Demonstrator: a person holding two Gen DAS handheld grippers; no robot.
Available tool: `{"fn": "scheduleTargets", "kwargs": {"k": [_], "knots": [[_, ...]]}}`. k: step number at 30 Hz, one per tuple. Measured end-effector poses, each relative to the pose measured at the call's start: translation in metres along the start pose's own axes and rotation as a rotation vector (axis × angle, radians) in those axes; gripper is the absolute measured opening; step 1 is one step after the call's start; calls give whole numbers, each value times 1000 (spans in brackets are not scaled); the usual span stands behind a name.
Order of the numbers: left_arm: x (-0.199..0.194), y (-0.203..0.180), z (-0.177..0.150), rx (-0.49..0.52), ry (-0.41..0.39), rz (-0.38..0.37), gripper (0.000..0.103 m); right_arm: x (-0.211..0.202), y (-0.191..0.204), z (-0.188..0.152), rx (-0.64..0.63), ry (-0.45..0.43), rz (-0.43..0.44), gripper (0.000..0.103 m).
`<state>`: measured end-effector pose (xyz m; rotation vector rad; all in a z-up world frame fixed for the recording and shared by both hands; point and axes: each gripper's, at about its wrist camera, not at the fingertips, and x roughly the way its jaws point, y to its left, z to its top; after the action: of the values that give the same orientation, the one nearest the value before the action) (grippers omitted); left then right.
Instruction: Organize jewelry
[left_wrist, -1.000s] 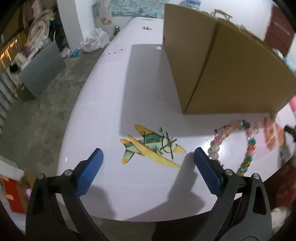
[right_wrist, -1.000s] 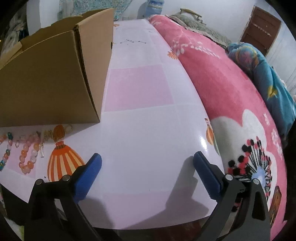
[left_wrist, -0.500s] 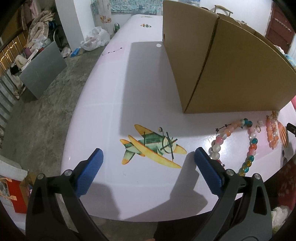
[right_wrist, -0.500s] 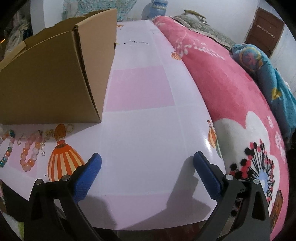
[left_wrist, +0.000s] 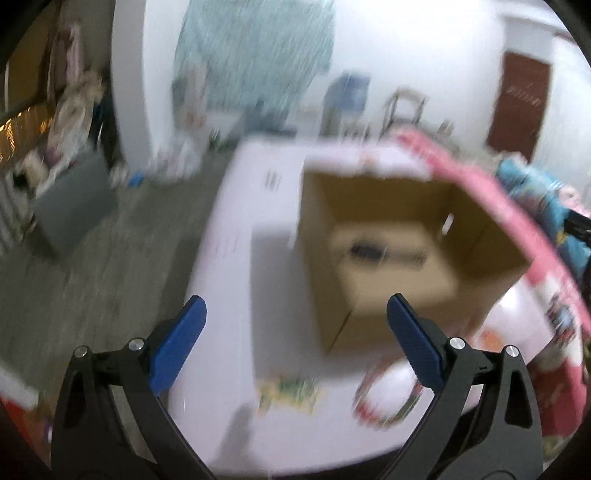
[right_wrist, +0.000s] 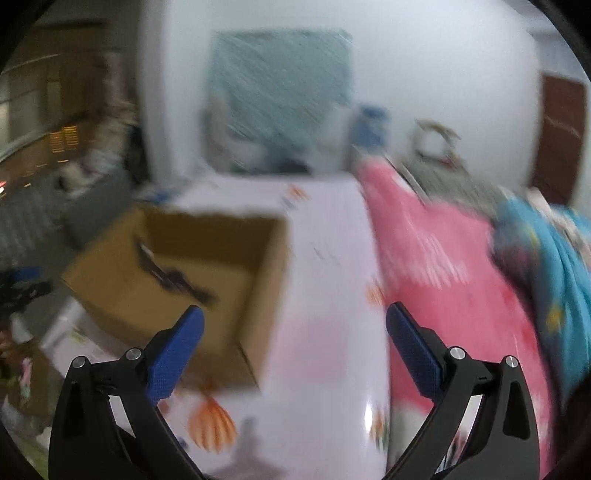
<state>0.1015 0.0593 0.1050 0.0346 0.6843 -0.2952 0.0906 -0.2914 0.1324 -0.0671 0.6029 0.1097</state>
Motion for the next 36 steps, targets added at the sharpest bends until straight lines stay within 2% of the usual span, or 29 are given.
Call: {"fn": "scheduleTargets", "kwargs": {"k": [1,3,5,7,11,12,15,17,20,23,24,25,27,34,36], "knots": [[-4,-6,15,27,-46,-29,95,6,8,11,-34,6,40,96],[-1,-18,34,72,-87,-49,95,29,26,34,-85,45,177,96],[12,-34,49,138,-107,-75,93,75,45,53,-121,162,348,96],[33,-48,57,195,-73,-83,78,112,64,62,-167,261,402,86],[72,-63,60,244,30,-113,54,185,101,67,-261,451,487,75],[79,-62,60,247,50,-113,48,199,111,67,-293,480,487,74],[100,-56,60,224,115,-116,36,228,134,58,-387,540,482,71],[109,-52,62,197,139,-128,31,248,155,48,-469,575,447,68],[111,-45,62,171,152,-139,28,271,161,41,-511,628,438,61],[106,-41,60,163,143,-154,28,284,165,28,-557,672,417,42],[106,-41,59,161,141,-159,28,282,164,27,-552,669,434,37],[106,-39,60,159,138,-166,28,280,162,28,-556,669,451,28],[106,-35,61,152,131,-175,28,277,161,29,-594,665,432,14],[108,-20,63,103,116,-189,28,265,144,25,-841,553,242,13],[107,-18,62,96,115,-190,28,264,146,18,-881,556,200,13]]}}
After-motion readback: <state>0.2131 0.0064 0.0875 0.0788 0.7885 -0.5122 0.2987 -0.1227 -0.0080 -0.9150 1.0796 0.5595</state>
